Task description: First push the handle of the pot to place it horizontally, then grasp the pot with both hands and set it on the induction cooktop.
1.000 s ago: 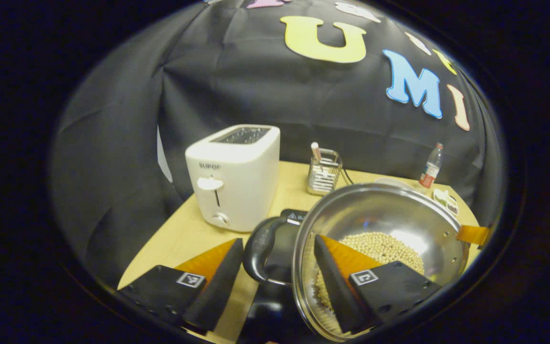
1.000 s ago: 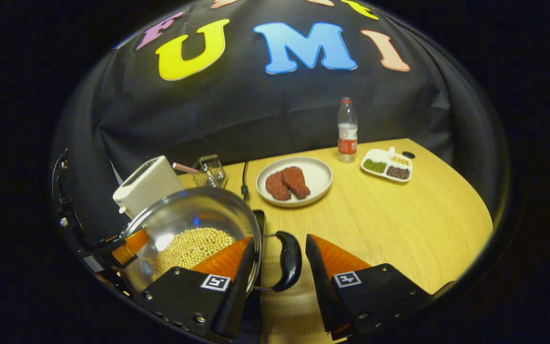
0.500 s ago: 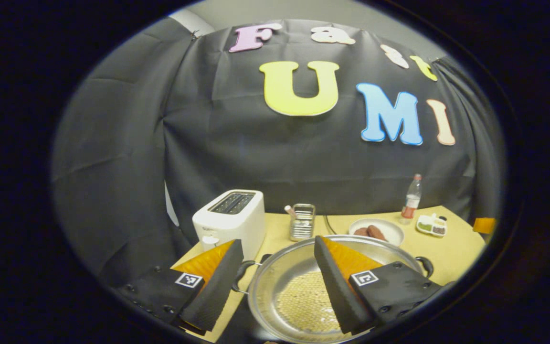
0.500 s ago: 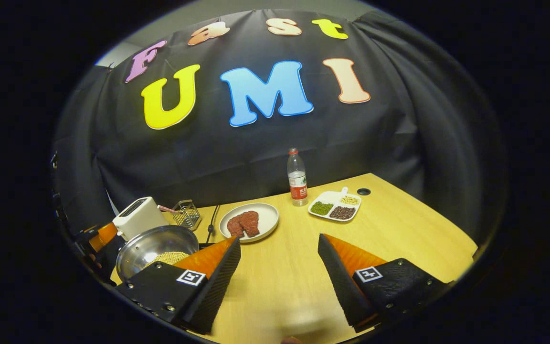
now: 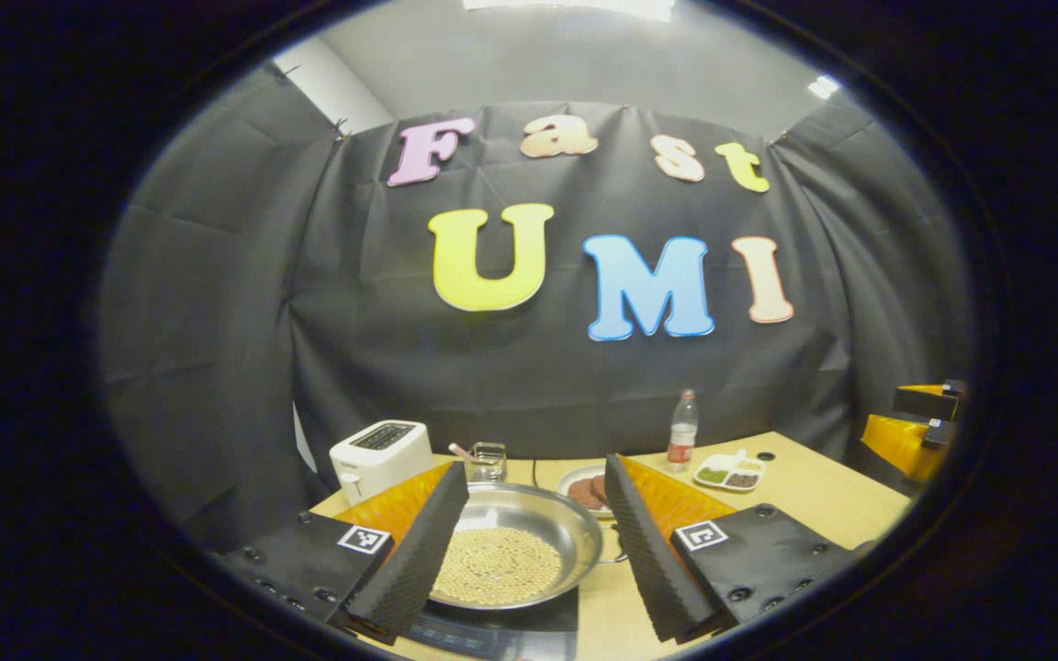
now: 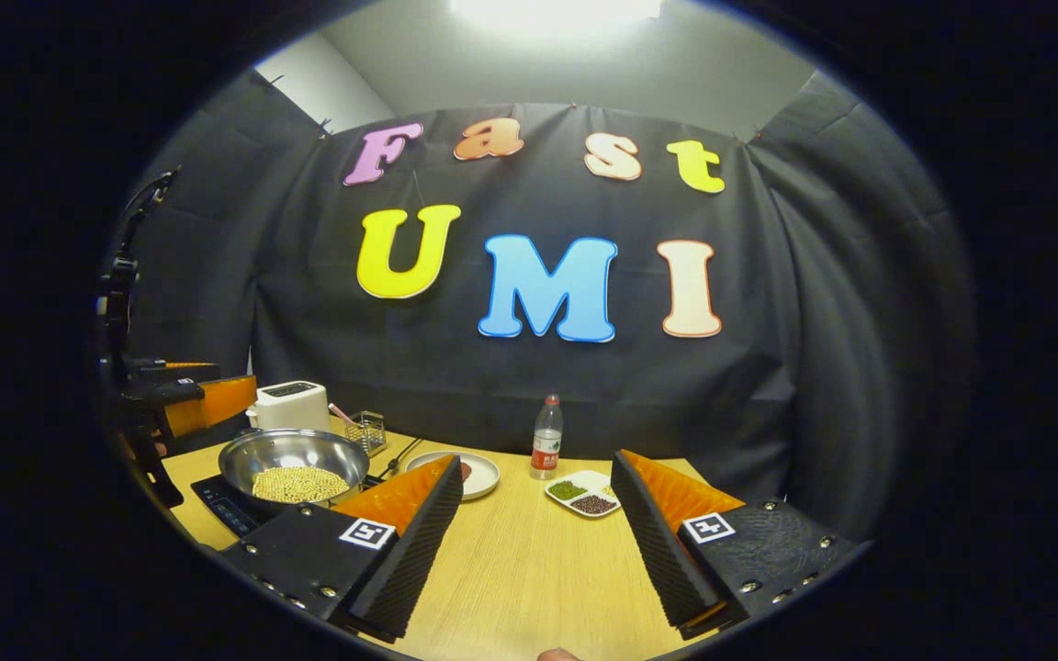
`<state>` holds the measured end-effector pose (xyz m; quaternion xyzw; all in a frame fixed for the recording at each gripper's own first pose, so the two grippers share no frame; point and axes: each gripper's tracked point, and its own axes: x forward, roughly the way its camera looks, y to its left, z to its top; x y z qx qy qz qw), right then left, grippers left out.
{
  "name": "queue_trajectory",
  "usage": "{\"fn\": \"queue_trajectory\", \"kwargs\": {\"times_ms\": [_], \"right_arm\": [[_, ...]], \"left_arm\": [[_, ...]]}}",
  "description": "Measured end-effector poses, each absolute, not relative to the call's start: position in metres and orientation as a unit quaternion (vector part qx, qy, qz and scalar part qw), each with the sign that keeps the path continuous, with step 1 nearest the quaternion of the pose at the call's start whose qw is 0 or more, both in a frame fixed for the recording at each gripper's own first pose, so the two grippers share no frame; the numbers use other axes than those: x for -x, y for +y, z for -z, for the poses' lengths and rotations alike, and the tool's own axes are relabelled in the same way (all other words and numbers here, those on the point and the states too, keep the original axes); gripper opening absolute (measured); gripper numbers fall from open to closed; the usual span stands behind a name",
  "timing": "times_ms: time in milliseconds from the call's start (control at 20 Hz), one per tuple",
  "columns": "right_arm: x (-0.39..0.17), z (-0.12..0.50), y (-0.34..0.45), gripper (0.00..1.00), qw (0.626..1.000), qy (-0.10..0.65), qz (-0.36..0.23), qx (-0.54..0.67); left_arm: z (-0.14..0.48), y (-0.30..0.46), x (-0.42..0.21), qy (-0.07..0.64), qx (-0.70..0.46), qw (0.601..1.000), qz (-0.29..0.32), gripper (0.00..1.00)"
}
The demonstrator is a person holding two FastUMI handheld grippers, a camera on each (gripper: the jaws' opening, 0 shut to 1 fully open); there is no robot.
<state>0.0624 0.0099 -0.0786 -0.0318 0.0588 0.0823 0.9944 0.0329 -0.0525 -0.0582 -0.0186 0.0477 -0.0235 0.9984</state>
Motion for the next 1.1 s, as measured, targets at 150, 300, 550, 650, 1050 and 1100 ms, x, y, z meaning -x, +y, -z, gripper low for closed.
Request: {"fn": "queue_trajectory", "kwargs": {"times_ms": [150,300,550,650,1050,1100], "right_arm": [[-0.035,0.064,-0.01,0.98,0.994,0.055,-0.09,0.032],[-0.013,0.056,-0.027,0.98,0.995,0.057,-0.078,0.022],[0.006,0.049,-0.041,0.98,0.997,0.061,-0.045,-0.001],[0.01,0.038,-0.043,0.98,0.998,0.052,-0.036,-0.01],[0.015,0.008,-0.044,0.98,0.999,0.014,-0.005,-0.034],[0.016,0.006,-0.043,0.98,0.999,0.01,-0.004,-0.03]], "left_arm": [[0.027,-0.087,0.008,0.024,0.009,0.999,0.038,1.0],[0.004,-0.104,0.038,0.006,0.001,0.999,0.051,0.96],[-0.019,-0.111,0.064,-0.017,-0.025,0.997,0.066,0.95],[-0.025,-0.108,0.068,-0.023,-0.022,0.997,0.069,0.91],[-0.041,-0.091,0.071,-0.037,-0.003,0.997,0.073,0.95],[-0.04,-0.086,0.072,-0.037,-0.002,0.997,0.071,0.95]]}}
